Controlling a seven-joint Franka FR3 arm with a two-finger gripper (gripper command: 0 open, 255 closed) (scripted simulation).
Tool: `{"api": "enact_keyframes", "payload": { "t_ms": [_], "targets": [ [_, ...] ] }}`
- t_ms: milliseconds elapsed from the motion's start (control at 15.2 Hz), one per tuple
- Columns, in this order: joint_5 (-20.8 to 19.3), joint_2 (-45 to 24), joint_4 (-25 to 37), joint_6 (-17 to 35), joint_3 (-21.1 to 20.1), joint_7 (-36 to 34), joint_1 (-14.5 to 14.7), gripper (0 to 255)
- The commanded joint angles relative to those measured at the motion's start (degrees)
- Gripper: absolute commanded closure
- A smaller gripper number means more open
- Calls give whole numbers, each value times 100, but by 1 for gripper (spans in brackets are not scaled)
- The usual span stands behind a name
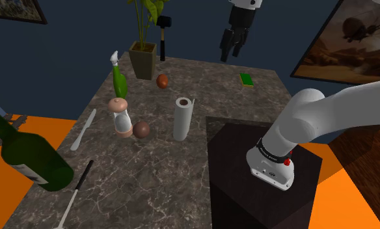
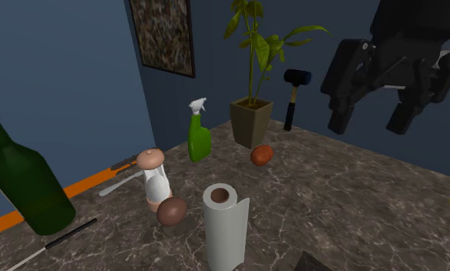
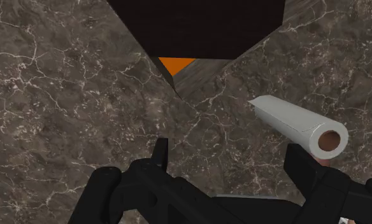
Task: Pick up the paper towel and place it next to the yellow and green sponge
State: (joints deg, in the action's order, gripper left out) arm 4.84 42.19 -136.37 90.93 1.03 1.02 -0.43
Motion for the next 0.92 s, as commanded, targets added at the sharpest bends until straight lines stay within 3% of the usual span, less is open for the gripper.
{"api": "enact_keyframes", "payload": {
  "t_ms": [0, 858],
  "targets": [
    [0, 0, 0, 0, 0, 0, 0, 0],
    [344, -1286, -193, 1773, -1606, -1181, 609, 0]
  ]
}}
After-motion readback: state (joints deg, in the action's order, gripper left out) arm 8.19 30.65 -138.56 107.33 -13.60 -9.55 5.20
